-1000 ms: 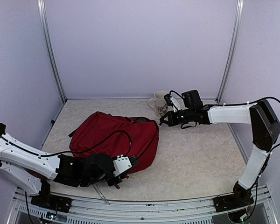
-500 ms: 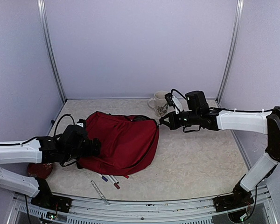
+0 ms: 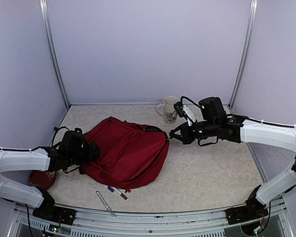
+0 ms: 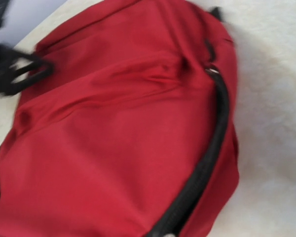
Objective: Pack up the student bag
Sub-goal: Move the student bag to the center of the board, then hold the largest pocket of the student bag.
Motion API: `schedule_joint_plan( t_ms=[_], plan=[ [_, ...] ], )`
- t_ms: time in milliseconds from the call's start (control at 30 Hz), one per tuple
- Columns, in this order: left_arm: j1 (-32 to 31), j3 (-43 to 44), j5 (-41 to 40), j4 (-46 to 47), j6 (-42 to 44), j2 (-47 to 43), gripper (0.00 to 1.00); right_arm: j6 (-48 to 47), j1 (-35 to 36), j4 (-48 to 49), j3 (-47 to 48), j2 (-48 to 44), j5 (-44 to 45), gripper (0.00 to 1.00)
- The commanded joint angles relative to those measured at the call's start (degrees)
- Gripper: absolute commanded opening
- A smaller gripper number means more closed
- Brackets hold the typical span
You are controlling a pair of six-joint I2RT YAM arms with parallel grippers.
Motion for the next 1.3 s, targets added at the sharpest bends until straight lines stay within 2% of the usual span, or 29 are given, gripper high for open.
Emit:
schedule_joint_plan(
  t_ms=[0, 133, 233, 433, 600, 733, 900, 1033, 1133, 1267],
  plan=[
    [2.27, 6.23, 3.73, 6.88, 8.36, 10.47, 0.92, -0.16, 2.65, -3.09, -0.34, -7.29, 1.23, 0.00],
    [1.20, 12.26, 5.02, 11.58, 10.68, 17.99, 0.89, 0.71, 4.67, -6.08, -1.56, -11.01, 2.48, 0.00],
    [0.29, 17.35, 6.97, 13.87, 14.52, 20.08, 0.90, 2.18, 6.37, -7.35, -3.09, -13.21, 2.79, 0.00],
    [-3.73, 25.49, 6.82, 15.23, 27.30, 15.64, 0.97, 4.09, 8.58, -4.70, -5.74, -15.29, -0.39, 0.00],
    [-16.73, 24.93, 4.93, 16.80, 40.10, 7.22, 0.99, 3.55, 8.61, -1.21, -6.32, -15.41, -1.38, 0.00],
    [-29.57, 22.18, 3.55, 13.72, 42.81, 4.29, 0.96, 3.25, 8.06, -0.52, -5.89, -13.60, -2.44, 0.00],
    [-44.49, 20.52, -2.87, 10.44, 44.87, 7.95, 0.95, 3.54, 5.93, 0.76, -5.81, -12.56, -3.45, 0.00],
    [-46.86, 23.68, -9.51, 8.21, 46.30, 16.22, 0.96, 3.75, 4.76, 1.65, -6.00, -11.43, -4.66, 0.00],
    [-46.87, 28.64, -15.53, 6.11, 48.31, 23.04, 0.91, 4.04, 4.55, 1.89, -6.24, -11.09, -4.38, 0.00],
    [-46.83, 31.02, -20.65, 7.14, 50.68, 28.52, 0.69, 4.52, 4.11, 2.71, -7.10, -11.53, -4.57, 0.00]
  ],
)
